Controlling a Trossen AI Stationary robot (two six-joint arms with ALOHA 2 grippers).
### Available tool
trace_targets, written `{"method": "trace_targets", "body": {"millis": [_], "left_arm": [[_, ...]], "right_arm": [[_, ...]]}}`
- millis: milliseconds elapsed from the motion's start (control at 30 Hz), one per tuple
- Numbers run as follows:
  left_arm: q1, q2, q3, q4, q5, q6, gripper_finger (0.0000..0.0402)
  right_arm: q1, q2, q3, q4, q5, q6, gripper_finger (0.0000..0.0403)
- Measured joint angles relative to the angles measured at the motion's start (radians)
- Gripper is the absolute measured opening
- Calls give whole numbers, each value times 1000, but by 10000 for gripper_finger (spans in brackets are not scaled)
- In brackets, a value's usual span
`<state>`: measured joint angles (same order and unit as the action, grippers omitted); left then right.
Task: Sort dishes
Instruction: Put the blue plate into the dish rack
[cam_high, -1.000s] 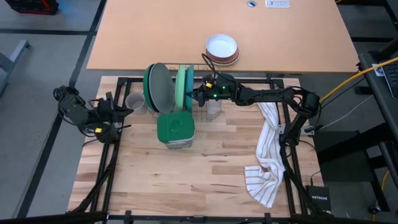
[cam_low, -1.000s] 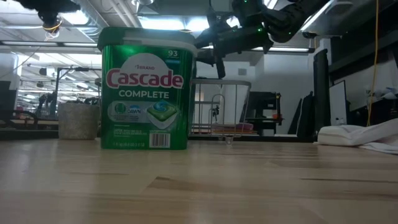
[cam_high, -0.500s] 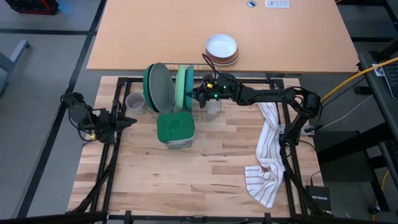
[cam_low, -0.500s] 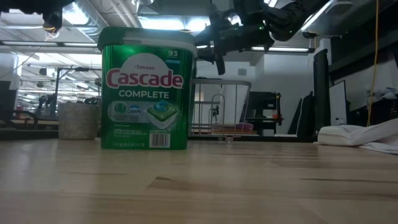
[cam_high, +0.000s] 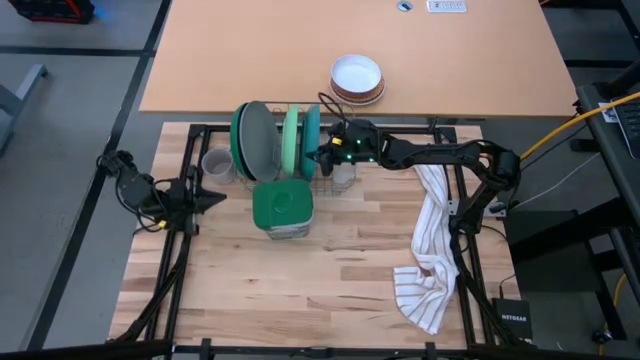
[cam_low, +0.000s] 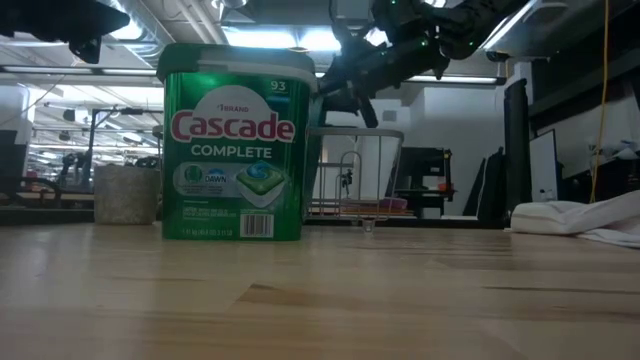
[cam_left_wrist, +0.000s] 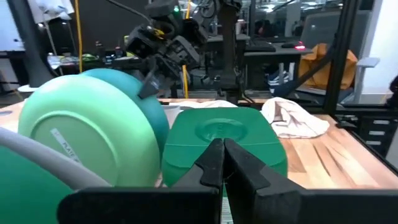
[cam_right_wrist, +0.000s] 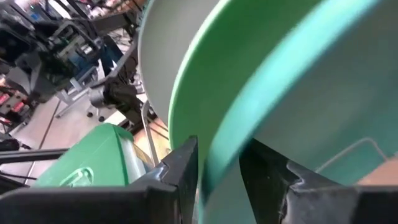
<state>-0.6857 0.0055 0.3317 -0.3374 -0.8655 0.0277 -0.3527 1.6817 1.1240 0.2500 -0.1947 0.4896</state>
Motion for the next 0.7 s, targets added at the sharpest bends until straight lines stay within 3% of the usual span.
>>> {"method": "trace_targets", "body": {"millis": [267, 700], "left_arm": [[44, 0, -46, 34, -3, 50, 1], [114, 0, -209, 148, -2, -4, 1]], "right_arm": [[0, -7, 35, -75, 2, 1, 120], [0, -7, 228, -422, 4, -65, 120]]}}
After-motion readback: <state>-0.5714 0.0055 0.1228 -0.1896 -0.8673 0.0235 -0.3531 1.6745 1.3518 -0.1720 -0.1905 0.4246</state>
